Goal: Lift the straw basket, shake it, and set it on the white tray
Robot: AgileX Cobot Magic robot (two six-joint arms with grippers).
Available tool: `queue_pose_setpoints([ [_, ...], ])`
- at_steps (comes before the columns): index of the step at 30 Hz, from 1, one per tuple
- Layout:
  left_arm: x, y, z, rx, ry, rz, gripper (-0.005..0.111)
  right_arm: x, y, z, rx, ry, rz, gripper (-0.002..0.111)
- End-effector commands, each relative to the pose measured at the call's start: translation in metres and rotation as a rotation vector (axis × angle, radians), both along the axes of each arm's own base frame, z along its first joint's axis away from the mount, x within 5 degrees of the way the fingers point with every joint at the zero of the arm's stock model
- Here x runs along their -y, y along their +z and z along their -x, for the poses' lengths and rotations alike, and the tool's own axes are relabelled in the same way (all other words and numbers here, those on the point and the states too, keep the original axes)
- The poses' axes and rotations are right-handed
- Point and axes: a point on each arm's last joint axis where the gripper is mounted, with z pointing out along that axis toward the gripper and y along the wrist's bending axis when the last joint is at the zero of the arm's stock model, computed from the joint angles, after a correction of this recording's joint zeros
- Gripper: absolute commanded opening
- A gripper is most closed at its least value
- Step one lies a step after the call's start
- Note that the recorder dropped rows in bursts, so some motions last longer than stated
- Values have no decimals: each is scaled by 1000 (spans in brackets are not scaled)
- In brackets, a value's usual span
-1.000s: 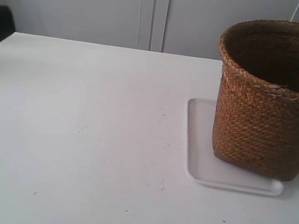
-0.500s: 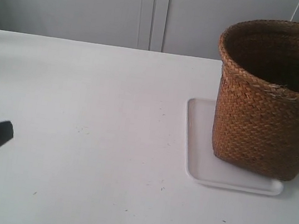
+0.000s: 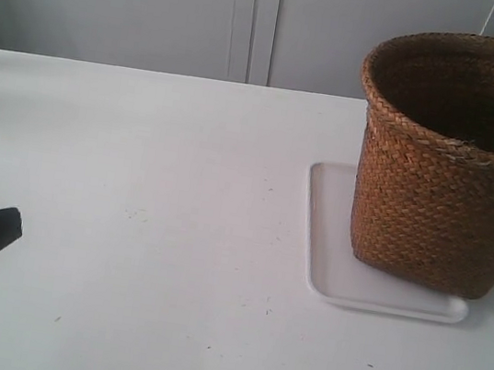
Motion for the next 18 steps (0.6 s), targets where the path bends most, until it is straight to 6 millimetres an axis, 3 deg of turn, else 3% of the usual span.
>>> queue_pose_setpoints([
  [1,-22,-36,-3,-206,208,-31,52,0,0,0,-4,-8,1,0],
  [3,-41,-55,0,-213,384,11,52,0,0,0,-4,-8,1,0],
  [5,-50,-59,8,-188,459,29,52,0,0,0,-4,-8,1,0],
  [11,-57,-75,31,-239,497,-115,52,0,0,0,-4,-8,1,0],
  [18,-57,-78,32,-259,492,-151,52,0,0,0,-4,-8,1,0],
])
